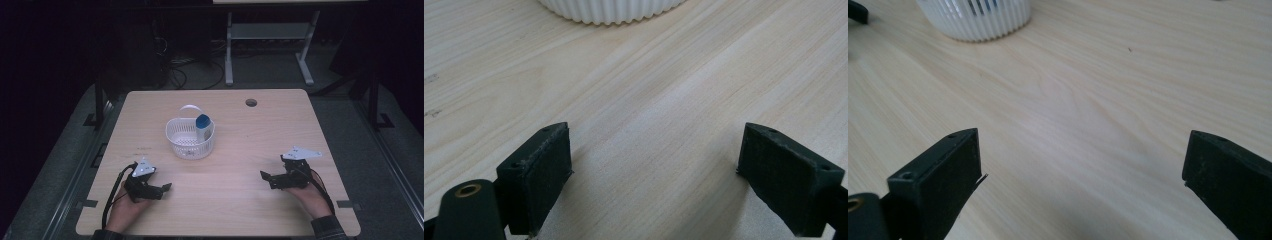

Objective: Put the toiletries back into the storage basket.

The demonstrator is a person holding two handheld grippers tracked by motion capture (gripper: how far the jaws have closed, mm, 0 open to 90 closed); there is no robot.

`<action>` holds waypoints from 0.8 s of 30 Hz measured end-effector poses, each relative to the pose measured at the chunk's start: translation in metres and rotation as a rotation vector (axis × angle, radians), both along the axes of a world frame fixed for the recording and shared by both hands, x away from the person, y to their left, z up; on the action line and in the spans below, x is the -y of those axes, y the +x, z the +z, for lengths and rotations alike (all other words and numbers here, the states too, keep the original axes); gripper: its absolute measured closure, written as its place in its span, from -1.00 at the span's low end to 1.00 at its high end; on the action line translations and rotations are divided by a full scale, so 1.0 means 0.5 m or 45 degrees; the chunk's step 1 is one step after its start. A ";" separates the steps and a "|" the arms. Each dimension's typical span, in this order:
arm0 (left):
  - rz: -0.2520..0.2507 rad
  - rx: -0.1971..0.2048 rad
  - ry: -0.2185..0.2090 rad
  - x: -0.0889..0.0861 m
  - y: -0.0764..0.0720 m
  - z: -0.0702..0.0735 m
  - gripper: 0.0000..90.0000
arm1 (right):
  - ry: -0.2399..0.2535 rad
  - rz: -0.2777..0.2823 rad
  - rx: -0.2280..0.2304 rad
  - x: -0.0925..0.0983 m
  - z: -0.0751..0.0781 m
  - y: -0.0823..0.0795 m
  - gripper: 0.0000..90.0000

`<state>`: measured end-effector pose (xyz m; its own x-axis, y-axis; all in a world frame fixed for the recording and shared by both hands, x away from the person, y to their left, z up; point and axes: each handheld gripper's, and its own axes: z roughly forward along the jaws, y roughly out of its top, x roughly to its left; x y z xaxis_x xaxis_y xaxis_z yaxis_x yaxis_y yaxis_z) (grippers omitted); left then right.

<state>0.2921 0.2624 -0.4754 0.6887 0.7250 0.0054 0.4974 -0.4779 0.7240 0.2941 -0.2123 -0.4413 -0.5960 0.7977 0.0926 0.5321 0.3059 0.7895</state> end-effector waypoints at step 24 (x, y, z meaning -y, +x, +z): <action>0.002 0.001 0.001 0.000 0.000 0.000 -0.71 | -0.179 -0.144 -0.098 0.084 -0.080 -0.058 -0.96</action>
